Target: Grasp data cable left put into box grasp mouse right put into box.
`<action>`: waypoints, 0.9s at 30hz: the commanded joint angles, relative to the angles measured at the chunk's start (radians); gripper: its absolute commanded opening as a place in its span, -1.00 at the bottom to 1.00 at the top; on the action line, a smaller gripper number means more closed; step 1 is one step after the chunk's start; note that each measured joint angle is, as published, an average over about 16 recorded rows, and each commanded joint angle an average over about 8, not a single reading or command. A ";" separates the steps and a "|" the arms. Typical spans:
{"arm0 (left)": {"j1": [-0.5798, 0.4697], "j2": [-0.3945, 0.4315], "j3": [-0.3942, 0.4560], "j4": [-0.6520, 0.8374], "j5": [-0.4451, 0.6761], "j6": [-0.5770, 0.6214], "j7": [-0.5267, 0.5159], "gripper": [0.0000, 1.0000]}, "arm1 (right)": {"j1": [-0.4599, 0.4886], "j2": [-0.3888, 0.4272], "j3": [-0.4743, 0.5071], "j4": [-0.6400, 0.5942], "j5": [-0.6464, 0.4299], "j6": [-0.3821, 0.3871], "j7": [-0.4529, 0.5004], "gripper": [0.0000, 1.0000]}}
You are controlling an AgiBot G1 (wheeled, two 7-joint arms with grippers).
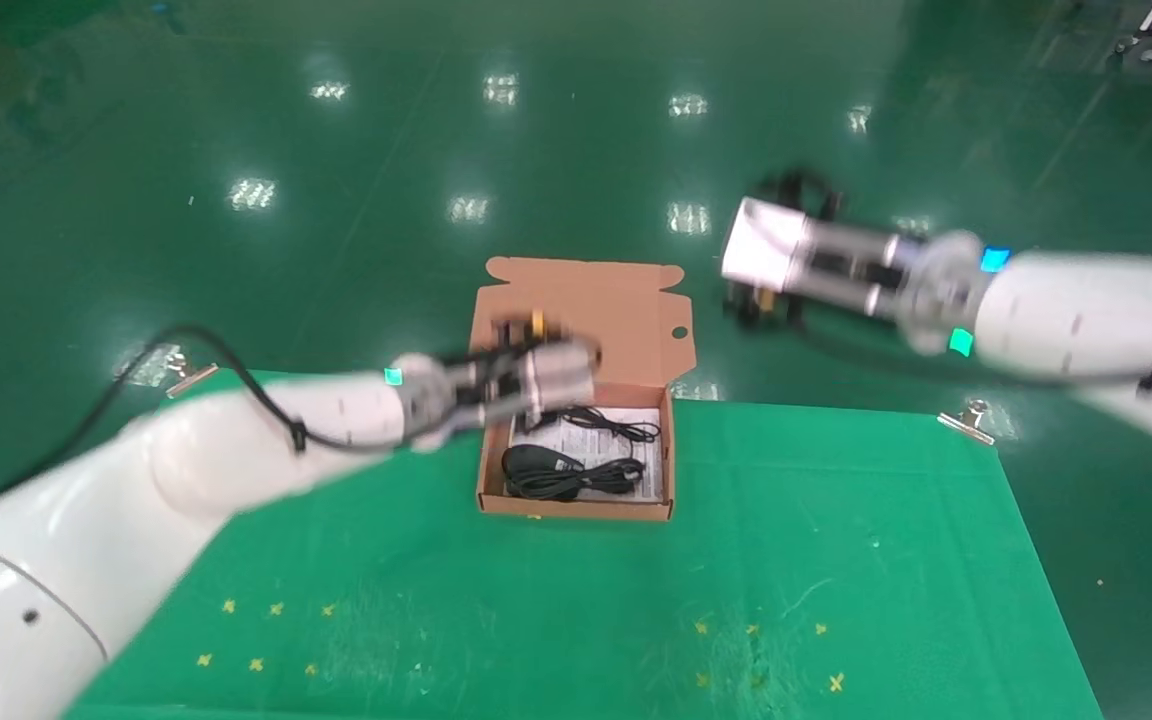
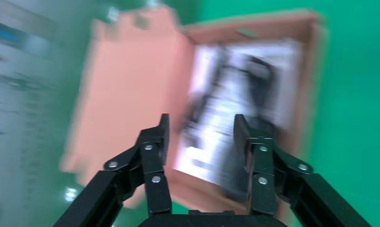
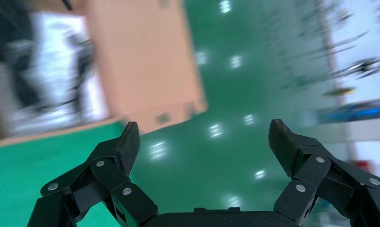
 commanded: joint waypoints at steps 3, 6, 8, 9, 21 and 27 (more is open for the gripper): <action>-0.033 -0.003 -0.012 -0.016 -0.012 -0.058 -0.002 1.00 | 0.043 -0.025 0.008 -0.033 -0.021 0.011 -0.031 1.00; -0.054 0.000 -0.020 -0.009 -0.019 -0.094 -0.005 1.00 | 0.072 -0.041 0.004 -0.060 -0.038 -0.009 -0.051 1.00; -0.061 0.000 -0.025 -0.005 -0.026 -0.106 -0.009 1.00 | 0.083 -0.047 0.002 -0.071 -0.046 -0.025 -0.058 1.00; -0.062 -0.001 -0.027 -0.005 -0.030 -0.108 -0.010 1.00 | 0.085 -0.048 0.004 -0.073 -0.046 -0.031 -0.060 1.00; 0.010 -0.119 -0.140 -0.104 -0.184 0.069 -0.055 1.00 | -0.028 0.002 0.170 -0.032 0.104 -0.215 -0.070 1.00; 0.061 -0.196 -0.210 -0.170 -0.280 0.190 -0.082 1.00 | -0.107 0.038 0.279 0.001 0.205 -0.326 -0.075 1.00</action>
